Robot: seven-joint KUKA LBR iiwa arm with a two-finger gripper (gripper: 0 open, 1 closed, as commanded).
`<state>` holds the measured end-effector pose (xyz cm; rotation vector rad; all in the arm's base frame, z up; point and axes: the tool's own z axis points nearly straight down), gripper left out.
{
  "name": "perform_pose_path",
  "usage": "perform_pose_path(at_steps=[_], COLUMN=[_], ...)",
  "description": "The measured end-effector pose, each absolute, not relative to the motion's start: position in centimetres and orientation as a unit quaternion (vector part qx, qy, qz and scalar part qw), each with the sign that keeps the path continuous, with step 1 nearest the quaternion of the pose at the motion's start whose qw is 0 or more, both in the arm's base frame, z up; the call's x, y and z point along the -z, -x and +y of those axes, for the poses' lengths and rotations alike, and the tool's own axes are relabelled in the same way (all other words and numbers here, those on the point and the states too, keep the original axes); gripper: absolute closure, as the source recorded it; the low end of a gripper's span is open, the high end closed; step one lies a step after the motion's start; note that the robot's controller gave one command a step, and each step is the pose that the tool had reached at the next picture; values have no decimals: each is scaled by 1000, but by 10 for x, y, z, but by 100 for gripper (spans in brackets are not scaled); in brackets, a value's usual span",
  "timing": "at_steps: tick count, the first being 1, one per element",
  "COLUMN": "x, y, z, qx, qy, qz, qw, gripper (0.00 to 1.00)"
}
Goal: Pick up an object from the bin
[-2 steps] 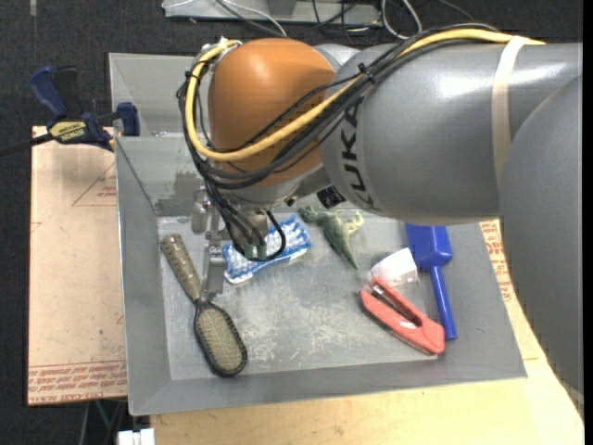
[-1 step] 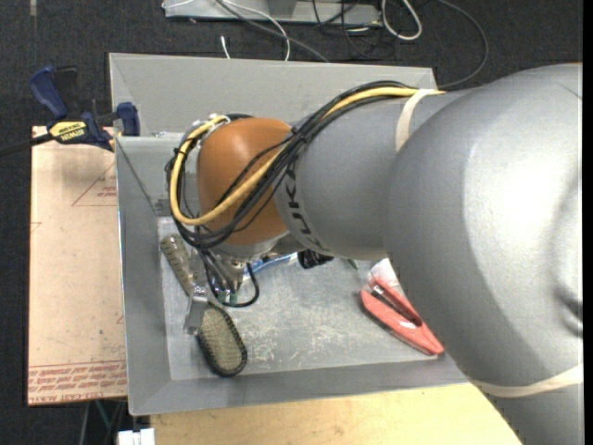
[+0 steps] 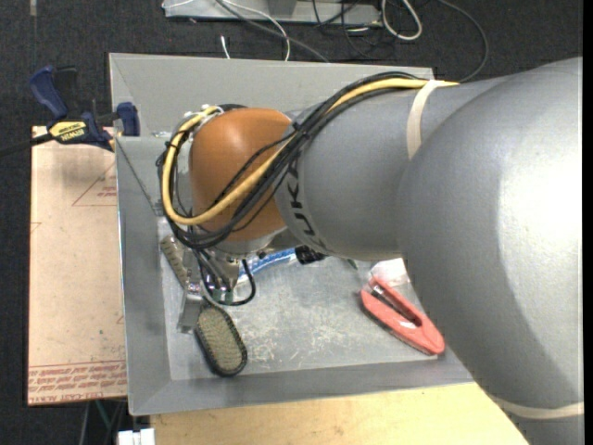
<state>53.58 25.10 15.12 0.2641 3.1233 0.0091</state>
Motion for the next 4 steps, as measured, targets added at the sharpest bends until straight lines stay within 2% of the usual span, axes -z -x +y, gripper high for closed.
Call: perform_pose_path(at_steps=[1, 2, 3, 4], x=[-113, -69, -70, -70], y=[-507, -585, -495, -495], z=[225, 242, 228, 228], qx=[1, -5, -1, -1], qy=[-70, -298, -431, -432], qz=[998, 955, 902, 902], qw=[-4, 4, 0, 0], gripper=[0, 0, 100, 100])
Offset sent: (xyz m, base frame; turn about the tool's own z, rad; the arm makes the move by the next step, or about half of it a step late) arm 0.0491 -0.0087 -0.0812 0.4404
